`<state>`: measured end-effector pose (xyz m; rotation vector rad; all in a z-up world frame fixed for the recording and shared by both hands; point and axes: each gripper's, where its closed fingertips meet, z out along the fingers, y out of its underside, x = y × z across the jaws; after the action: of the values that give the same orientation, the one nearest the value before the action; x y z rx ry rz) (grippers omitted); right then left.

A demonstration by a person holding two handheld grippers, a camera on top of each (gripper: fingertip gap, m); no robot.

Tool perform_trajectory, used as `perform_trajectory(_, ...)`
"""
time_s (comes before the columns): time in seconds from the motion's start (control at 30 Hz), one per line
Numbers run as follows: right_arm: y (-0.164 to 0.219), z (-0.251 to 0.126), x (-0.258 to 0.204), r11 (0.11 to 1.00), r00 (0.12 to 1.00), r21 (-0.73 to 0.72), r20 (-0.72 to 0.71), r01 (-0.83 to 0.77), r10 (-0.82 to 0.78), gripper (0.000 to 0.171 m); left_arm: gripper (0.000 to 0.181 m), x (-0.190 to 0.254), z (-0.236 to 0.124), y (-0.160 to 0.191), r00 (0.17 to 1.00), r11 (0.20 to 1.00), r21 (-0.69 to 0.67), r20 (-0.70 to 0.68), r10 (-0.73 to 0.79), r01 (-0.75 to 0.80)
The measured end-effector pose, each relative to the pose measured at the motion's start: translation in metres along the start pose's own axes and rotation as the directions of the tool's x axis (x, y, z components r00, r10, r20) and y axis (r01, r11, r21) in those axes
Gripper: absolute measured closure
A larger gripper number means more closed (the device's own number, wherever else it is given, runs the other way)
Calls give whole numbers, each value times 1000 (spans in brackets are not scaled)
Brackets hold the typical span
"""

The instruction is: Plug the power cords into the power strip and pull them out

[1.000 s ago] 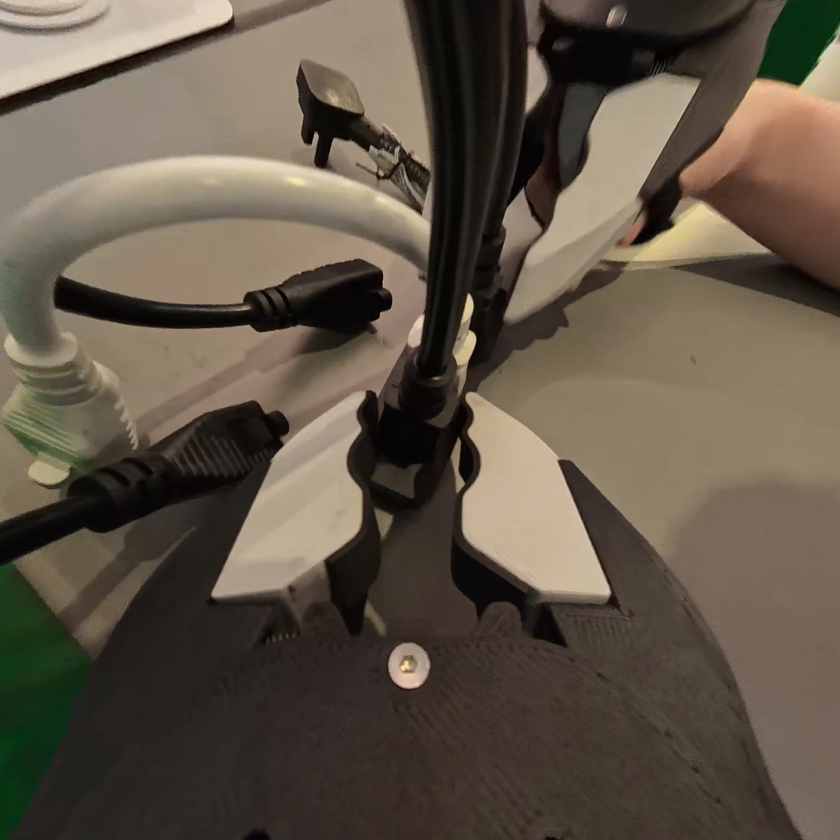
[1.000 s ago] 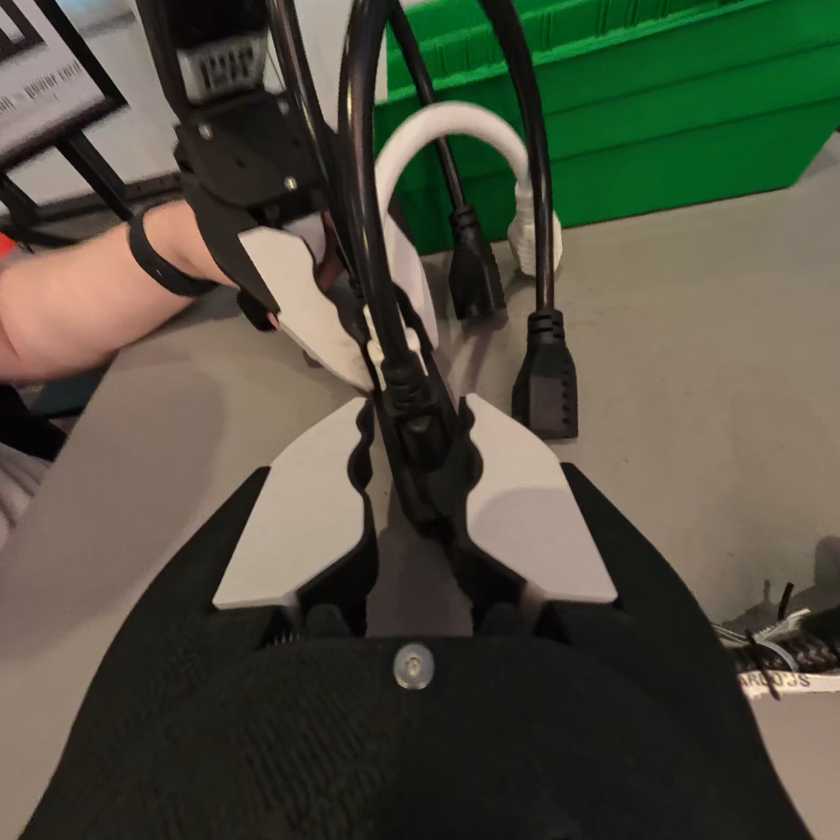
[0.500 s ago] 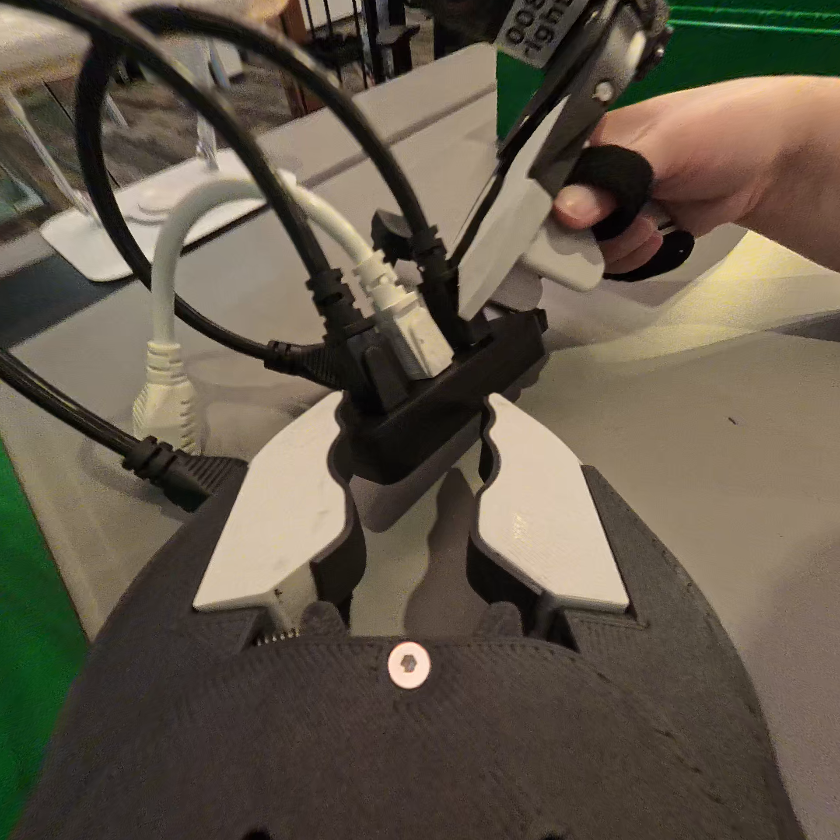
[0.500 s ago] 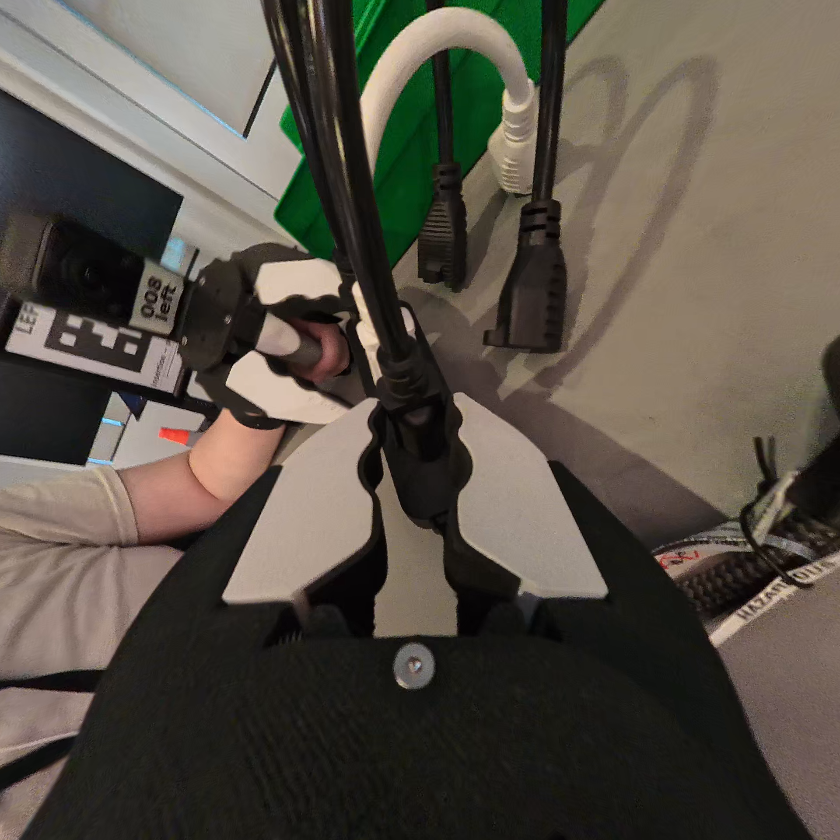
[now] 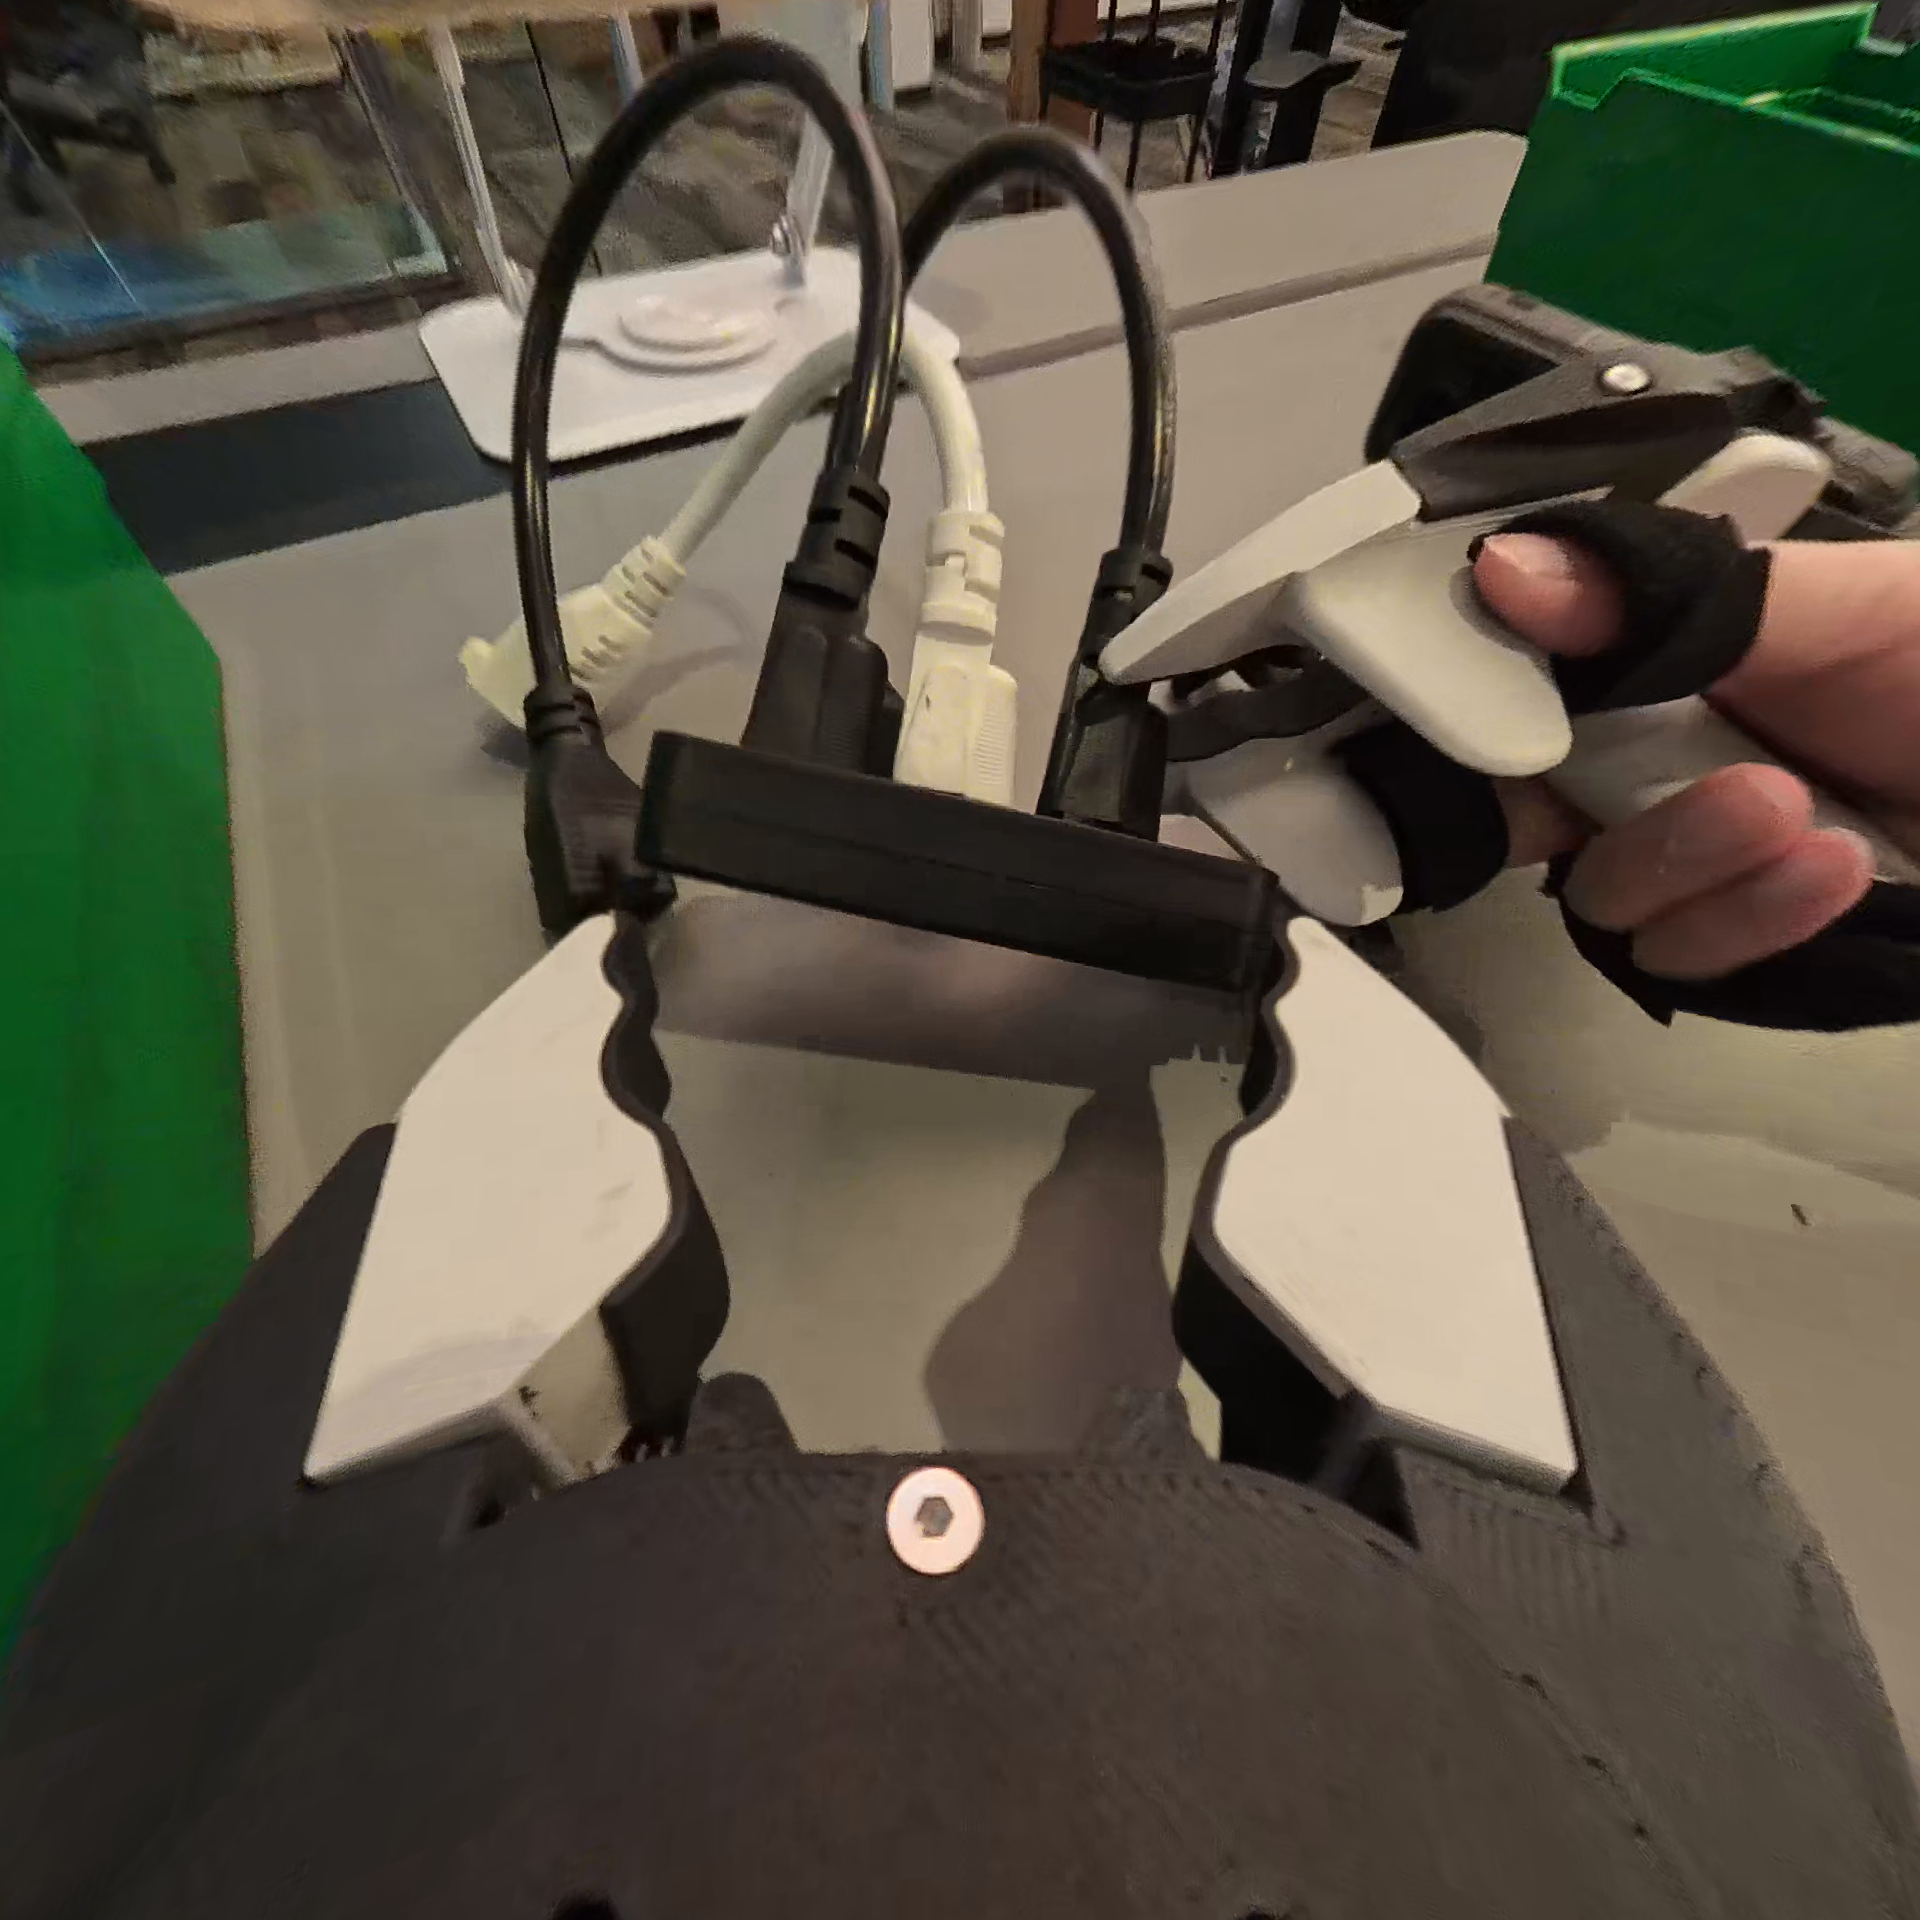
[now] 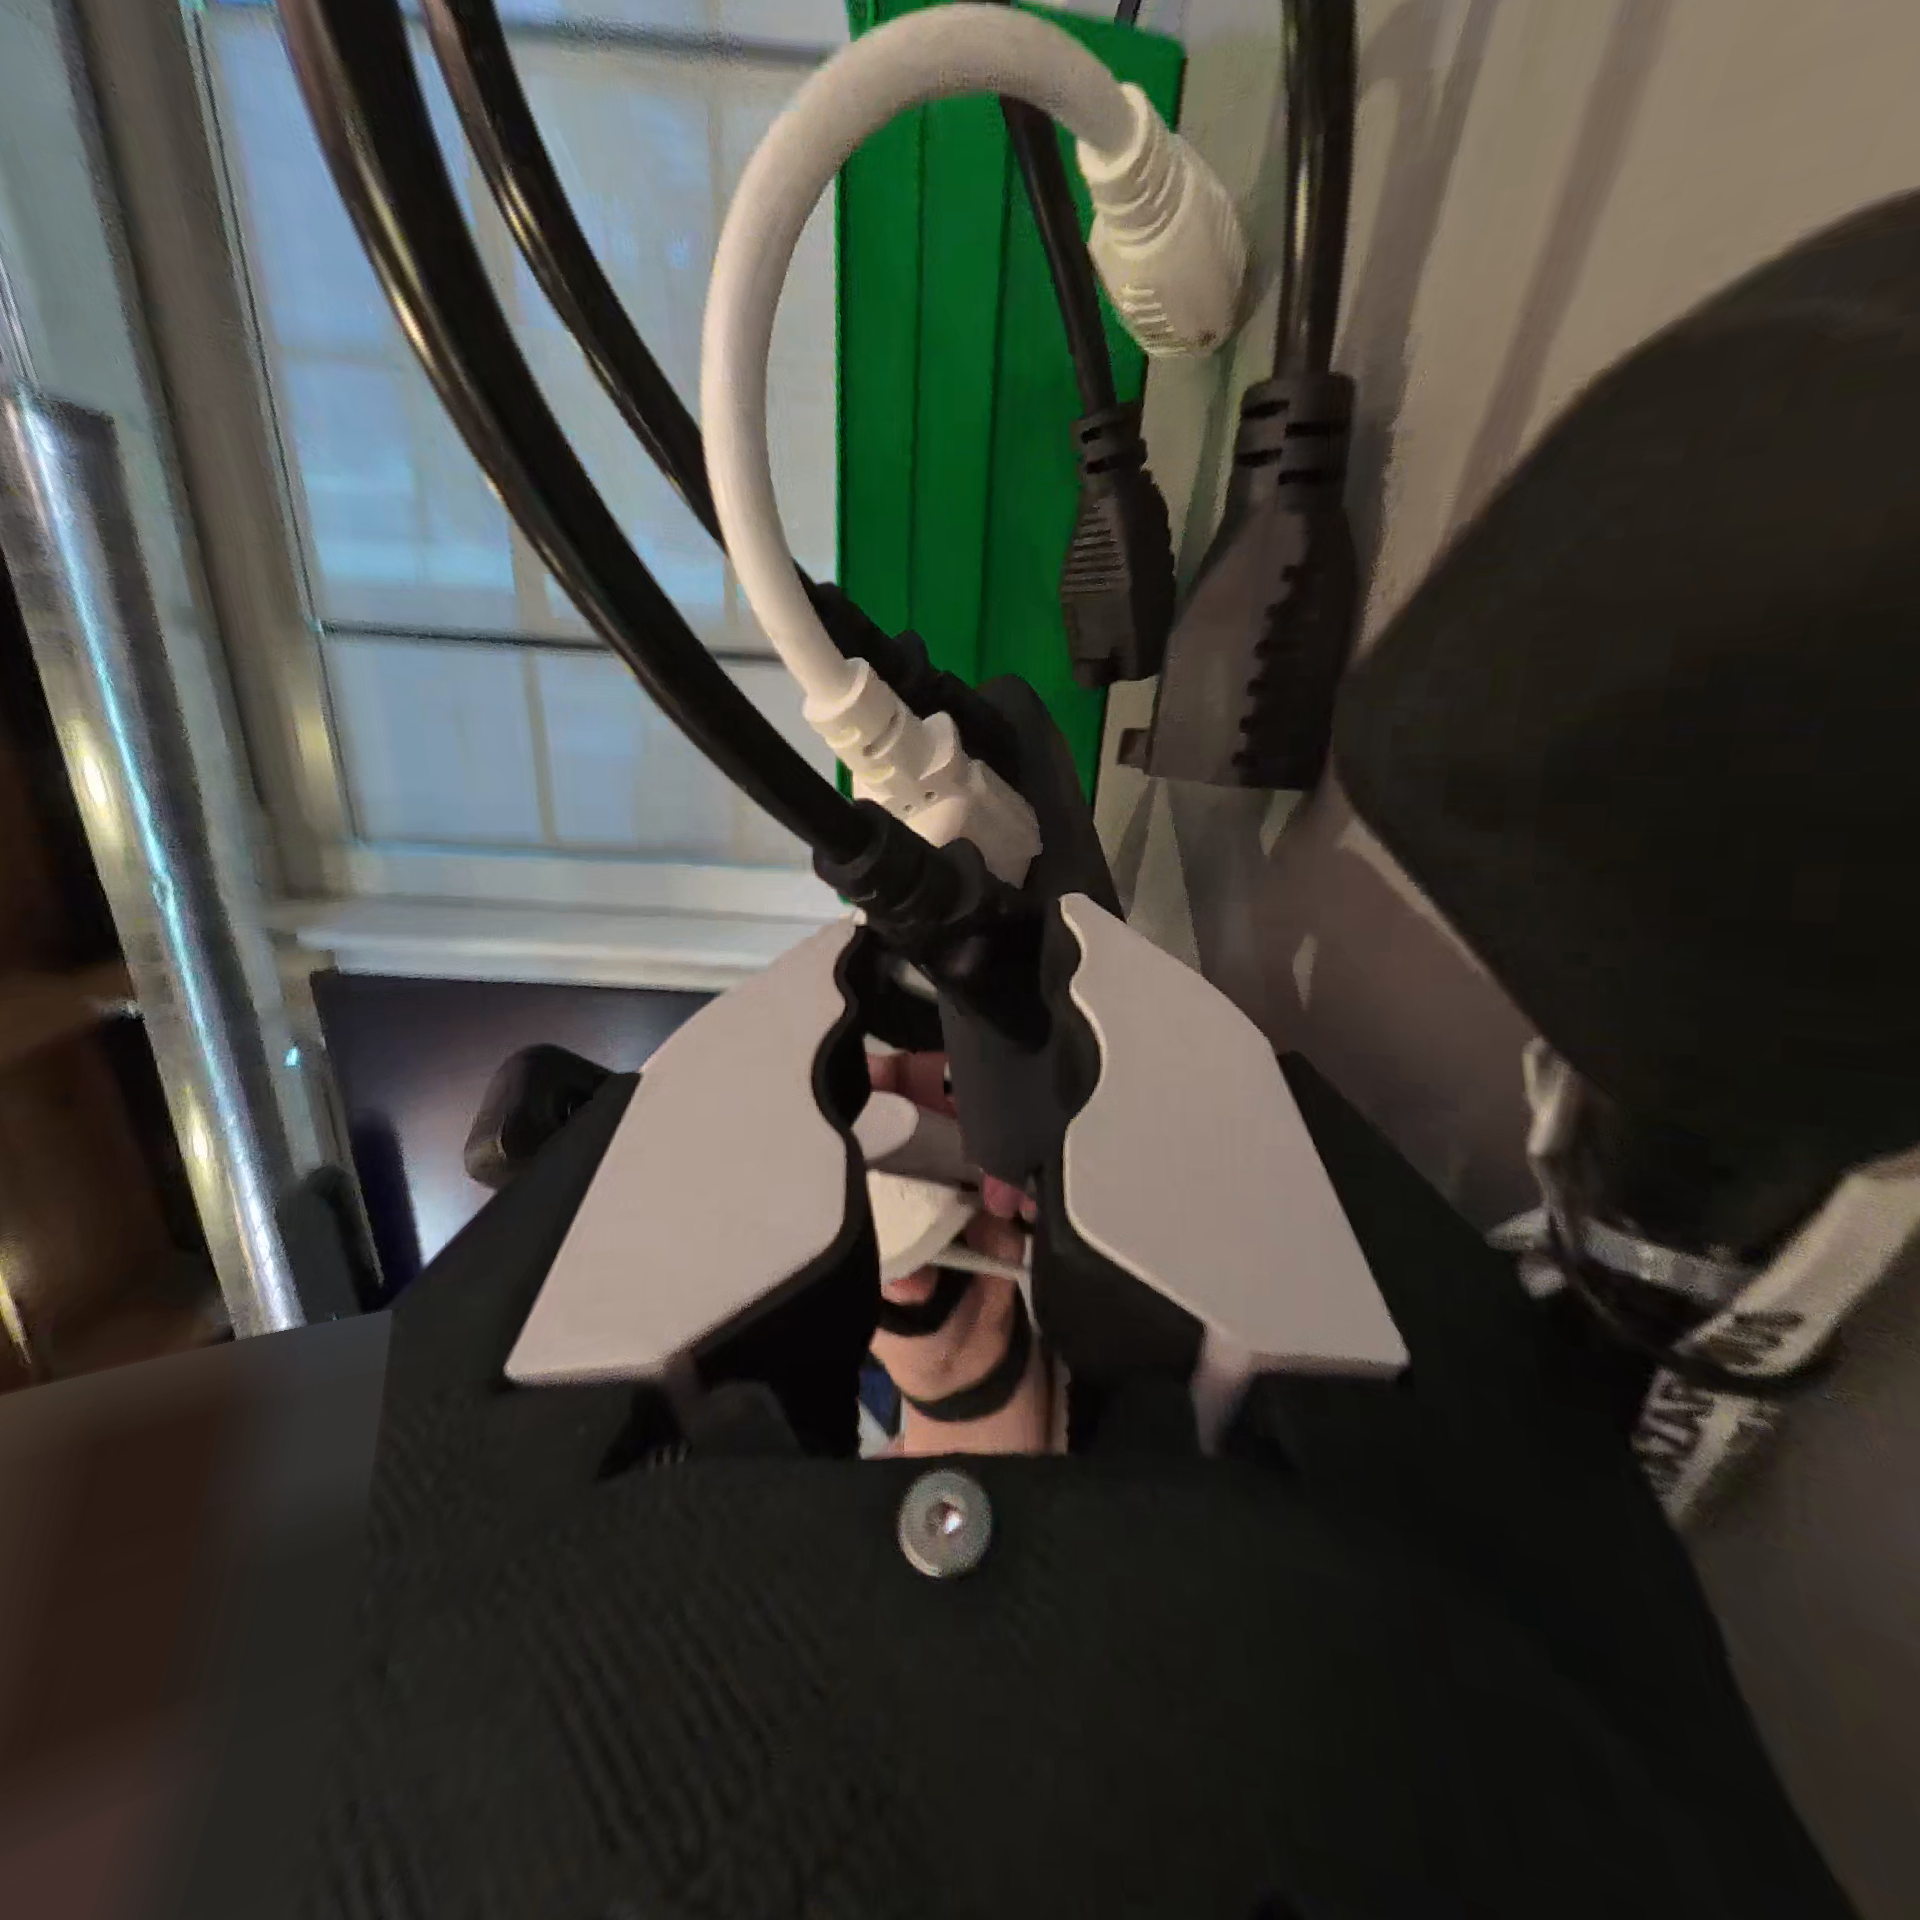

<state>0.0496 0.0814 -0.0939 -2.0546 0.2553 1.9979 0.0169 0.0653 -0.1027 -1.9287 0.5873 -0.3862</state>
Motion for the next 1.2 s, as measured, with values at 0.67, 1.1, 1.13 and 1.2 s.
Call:
perform_trajectory(0.67,31,-31,-51,-23,-24,-463,4,886,-1000,127,114,9,11,37,951,892,-451,-256,-173,41)
perform_trajectory(1.1,28,18,-21,-490,-361,-694,339,528,-869,156,123,2,-11,40,913,738,-630,-406,-45,-243)
perform_trajectory(1.13,24,16,-22,-516,-402,-689,340,509,-850,147,123,2,-10,38,911,735,-628,-412,-35,-256)
perform_trajectory(1.2,19,6,-8,-489,-360,-718,342,496,-868,137,124,4,-6,31,898,760,-590,-439,-18,-273)
